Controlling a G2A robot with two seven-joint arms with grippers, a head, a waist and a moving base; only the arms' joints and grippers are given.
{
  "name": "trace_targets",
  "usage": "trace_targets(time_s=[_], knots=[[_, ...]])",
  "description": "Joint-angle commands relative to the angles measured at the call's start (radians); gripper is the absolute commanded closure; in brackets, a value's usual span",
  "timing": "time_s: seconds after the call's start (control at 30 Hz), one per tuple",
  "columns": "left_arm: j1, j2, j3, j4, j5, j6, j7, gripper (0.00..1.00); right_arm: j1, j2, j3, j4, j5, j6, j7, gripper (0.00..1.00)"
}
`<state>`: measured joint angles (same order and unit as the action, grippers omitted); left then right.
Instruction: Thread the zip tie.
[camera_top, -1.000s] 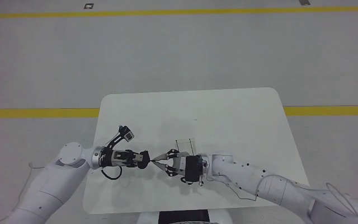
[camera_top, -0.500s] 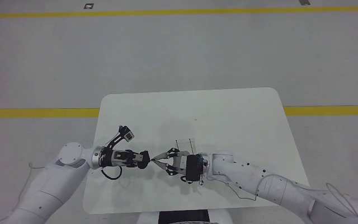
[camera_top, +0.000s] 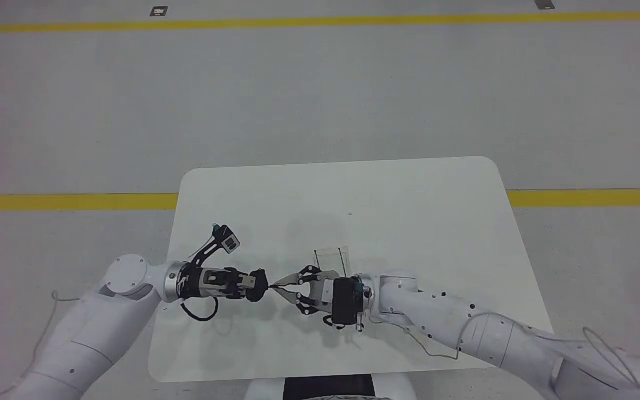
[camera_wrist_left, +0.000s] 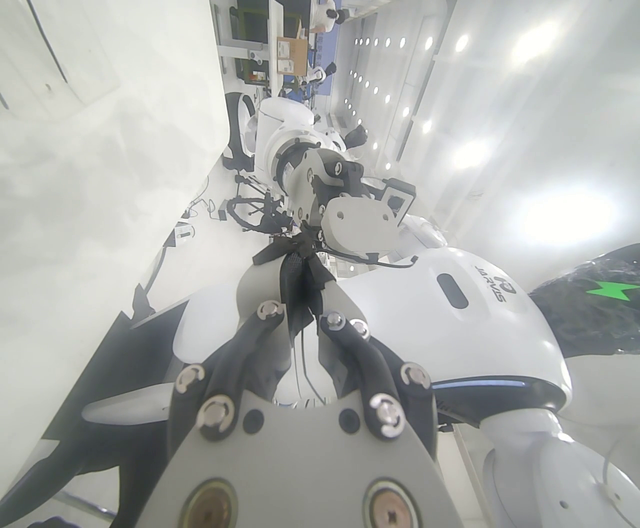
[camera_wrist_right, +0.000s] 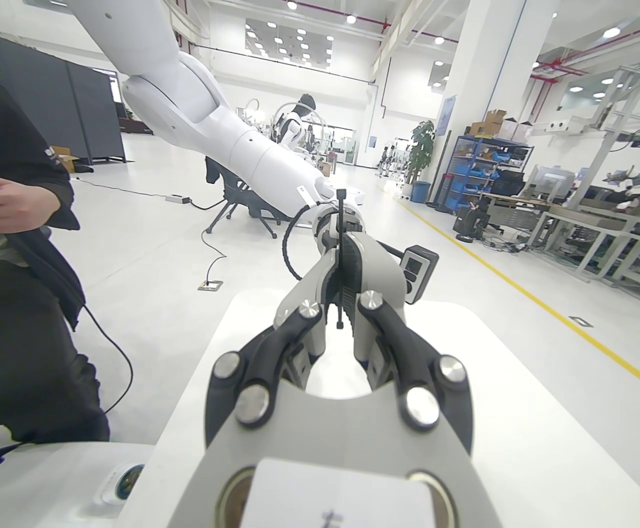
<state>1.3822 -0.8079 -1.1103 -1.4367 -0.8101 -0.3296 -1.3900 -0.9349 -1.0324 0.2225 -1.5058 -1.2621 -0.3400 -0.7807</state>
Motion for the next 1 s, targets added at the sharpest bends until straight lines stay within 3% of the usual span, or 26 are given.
trace_targets(time_s=[0.0,0.97], knots=[[0.0,0.0,0.0,0.0,0.0,0.0,0.0,1.0,0.001,0.0,-0.001,0.0,0.001,0.0,0.001,1.0],[0.0,0.0,0.0,0.0,0.0,0.0,0.0,1.0,-0.026,-0.025,0.006,0.047,0.026,0.0,-0.007,1.0]])
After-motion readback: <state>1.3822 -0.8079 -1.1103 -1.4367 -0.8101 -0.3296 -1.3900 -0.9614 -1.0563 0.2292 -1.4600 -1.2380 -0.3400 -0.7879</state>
